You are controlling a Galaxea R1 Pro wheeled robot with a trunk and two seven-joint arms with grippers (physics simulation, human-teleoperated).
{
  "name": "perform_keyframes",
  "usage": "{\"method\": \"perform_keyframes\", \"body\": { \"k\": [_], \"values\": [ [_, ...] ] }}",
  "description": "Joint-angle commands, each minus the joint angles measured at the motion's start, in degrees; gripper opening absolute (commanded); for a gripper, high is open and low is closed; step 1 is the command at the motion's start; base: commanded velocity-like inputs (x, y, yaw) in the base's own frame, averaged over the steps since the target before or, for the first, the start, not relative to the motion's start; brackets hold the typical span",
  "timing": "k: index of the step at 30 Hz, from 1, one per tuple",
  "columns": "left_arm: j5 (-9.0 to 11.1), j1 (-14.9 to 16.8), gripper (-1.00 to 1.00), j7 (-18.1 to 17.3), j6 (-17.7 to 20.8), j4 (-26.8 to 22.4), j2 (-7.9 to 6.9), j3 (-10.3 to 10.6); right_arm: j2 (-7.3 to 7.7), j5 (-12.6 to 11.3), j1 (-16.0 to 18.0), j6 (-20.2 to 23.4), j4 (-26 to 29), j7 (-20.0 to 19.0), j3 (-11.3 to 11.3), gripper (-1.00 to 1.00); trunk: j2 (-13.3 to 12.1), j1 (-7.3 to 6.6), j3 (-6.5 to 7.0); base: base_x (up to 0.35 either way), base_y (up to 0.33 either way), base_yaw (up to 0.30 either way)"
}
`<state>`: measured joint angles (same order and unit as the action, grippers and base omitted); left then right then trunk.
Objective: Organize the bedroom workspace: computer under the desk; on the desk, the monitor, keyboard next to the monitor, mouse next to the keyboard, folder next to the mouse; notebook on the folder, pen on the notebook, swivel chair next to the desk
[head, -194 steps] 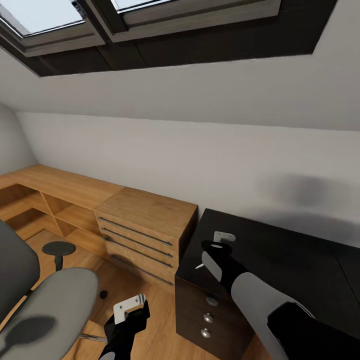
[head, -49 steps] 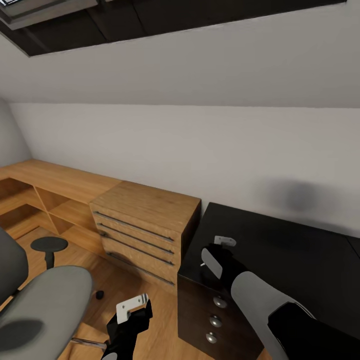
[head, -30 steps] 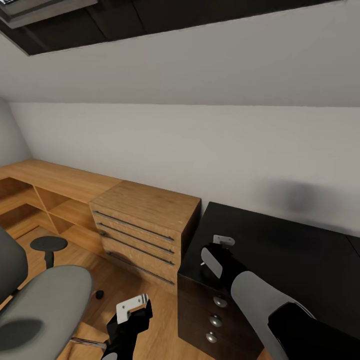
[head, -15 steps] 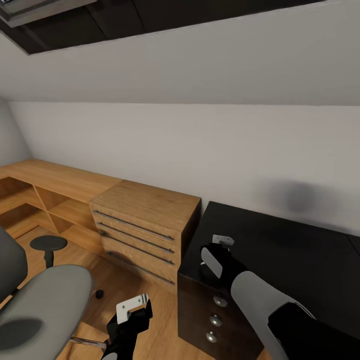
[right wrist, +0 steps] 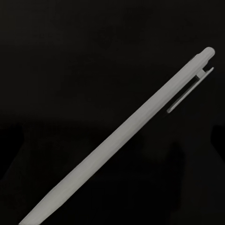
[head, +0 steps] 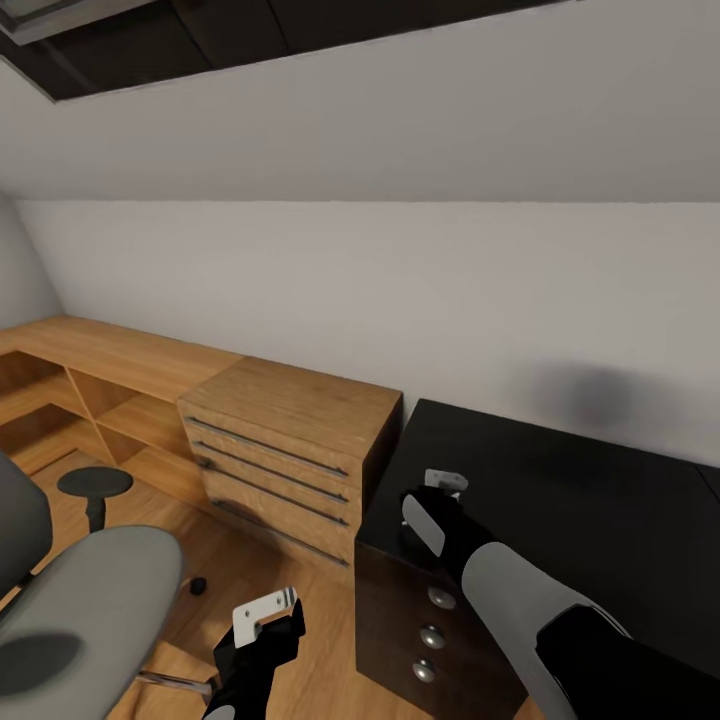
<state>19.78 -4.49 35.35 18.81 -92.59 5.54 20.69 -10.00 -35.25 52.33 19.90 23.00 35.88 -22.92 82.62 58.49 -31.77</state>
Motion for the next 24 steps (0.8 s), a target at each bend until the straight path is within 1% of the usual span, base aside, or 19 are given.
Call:
{"method": "perform_keyframes", "body": {
  "k": [1,15,20,24],
  "values": [
    [0.4,0.0,1.0,0.3,0.2,-0.1,0.0,0.0,0.0,-0.1,0.1,0.4,0.0,0.3,-0.3,1.0,0.4,0.23,-0.23,0.0,0.0,0.0],
    [0.4,0.0,1.0,0.3,0.2,-0.1,0.0,0.1,0.0,-0.1,0.1,0.6,0.0,0.4,-0.4,1.0,0.4,0.23,-0.23,0.0,0.0,0.0],
    [0.4,0.0,1.0,0.3,0.1,-0.1,0.03,0.1,0.0,-0.1,0.1,0.6,0.0,0.4,-0.3,1.0,2.5,1.33,-1.13,0.0,0.0,0.0],
    [0.4,0.0,1.0,0.3,0.1,-0.1,0.01,0.1,0.0,-0.1,0.1,0.6,0.0,0.4,-0.3,1.0,2.5,1.33,-1.13,0.0,0.0,0.0]
  ]
}}
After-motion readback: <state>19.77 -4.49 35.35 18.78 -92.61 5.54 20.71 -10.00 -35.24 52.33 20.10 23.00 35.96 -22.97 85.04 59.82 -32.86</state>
